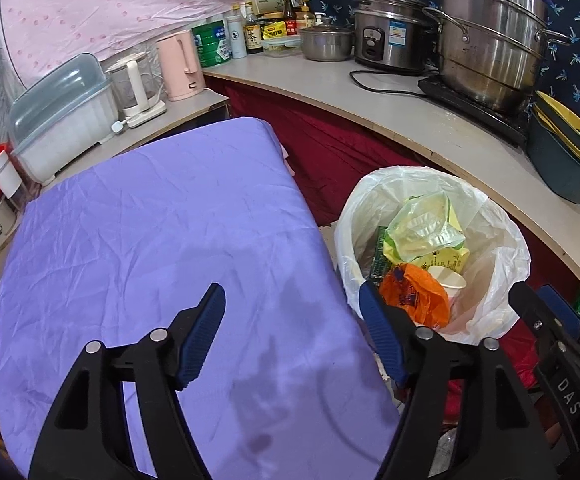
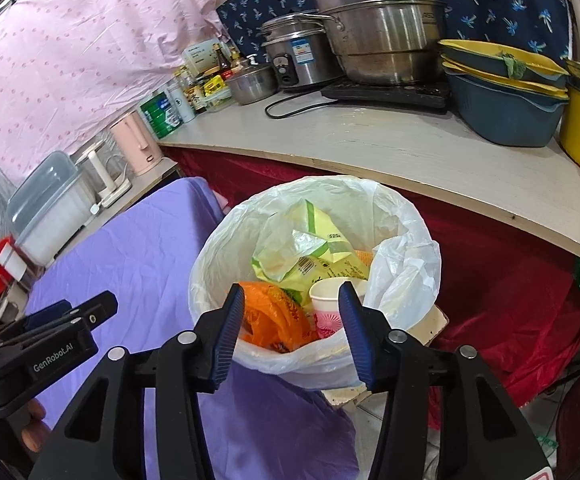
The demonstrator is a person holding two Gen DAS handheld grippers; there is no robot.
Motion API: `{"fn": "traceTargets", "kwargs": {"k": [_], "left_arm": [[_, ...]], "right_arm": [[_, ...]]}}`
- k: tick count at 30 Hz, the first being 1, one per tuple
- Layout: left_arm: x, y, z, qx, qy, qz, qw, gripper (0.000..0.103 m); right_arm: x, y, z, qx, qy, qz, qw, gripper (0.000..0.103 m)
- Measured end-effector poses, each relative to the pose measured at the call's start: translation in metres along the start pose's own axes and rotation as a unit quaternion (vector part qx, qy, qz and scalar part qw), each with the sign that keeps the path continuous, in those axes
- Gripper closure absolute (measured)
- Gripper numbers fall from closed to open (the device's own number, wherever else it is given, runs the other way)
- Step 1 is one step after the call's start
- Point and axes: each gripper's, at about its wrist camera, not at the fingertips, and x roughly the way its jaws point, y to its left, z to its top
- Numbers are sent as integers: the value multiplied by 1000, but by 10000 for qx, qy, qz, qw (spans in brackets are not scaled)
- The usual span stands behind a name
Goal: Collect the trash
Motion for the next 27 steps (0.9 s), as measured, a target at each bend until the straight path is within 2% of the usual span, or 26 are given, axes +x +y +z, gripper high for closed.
{"fn": "traceTargets", "kwargs": {"k": [3,11,15,19,25,27], "left_arm": [[-6,4,-6,-20,-17,83,10000,34],[-14,19,-23,-168,64,270,9995,33],[-20,25,-32,-221,47,394,9990,23],[-26,30,-40,-233,37,458,9987,23],[-33,33,-49,-255,58,494,9984,21],[-35,33,-51,-270,53,500,9984,16]], "right_arm": [[-6,8,-5,-152,18,1,9999,49],[-18,24,-18,-465,119,32,9988,40],[-25,28,-23,-511,139,60,9986,36],[-30,27,-26,-517,168,79,9985,32],[-39,27,-31,-613,117,-14,9980,19],[-41,27,-32,-622,123,-1,9980,18]]}}
